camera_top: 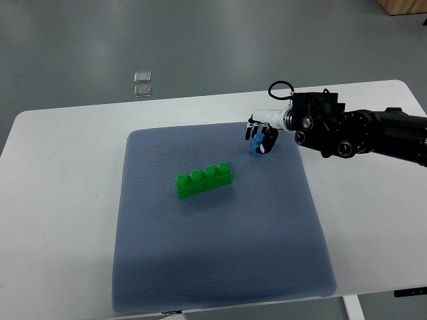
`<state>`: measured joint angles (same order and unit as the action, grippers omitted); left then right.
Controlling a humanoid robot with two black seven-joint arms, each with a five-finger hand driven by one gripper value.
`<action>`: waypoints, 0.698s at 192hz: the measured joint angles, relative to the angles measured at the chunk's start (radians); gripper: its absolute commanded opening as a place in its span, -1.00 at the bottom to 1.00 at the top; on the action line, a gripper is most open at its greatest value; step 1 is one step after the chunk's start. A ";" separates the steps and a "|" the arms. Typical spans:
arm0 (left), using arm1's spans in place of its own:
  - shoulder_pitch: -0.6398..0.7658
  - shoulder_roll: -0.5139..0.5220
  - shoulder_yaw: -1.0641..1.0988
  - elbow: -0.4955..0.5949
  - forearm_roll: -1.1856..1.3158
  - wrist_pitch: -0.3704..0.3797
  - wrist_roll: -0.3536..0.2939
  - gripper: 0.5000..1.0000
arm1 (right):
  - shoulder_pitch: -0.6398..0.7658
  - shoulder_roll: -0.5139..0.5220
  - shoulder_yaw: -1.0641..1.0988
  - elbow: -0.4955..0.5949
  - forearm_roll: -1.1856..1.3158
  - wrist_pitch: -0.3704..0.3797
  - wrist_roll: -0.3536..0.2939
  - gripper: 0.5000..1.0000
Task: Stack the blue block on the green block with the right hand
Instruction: 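Close the right hand fingers to grip the blue block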
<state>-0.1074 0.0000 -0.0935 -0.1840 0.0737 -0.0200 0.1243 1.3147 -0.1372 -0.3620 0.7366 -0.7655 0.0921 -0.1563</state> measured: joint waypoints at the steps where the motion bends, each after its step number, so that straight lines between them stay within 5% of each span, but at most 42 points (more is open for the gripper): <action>1: 0.000 0.000 0.000 0.000 0.000 0.000 0.000 1.00 | 0.000 0.000 0.000 0.000 0.000 0.000 0.000 -0.14; 60: 0.000 0.000 0.000 0.000 0.000 0.000 0.000 1.00 | 0.000 -0.007 0.002 0.008 0.000 0.001 0.008 -0.25; 91: 0.000 0.000 0.000 0.000 0.000 0.000 0.000 1.00 | -0.004 -0.007 0.002 0.009 -0.009 0.002 0.015 -0.56; 134: 0.000 0.000 0.001 0.000 0.000 0.000 0.000 1.00 | -0.006 -0.008 -0.001 0.009 -0.016 -0.002 0.021 -0.65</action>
<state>-0.1074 0.0000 -0.0923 -0.1844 0.0736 -0.0200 0.1244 1.3086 -0.1457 -0.3633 0.7455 -0.7814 0.0896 -0.1356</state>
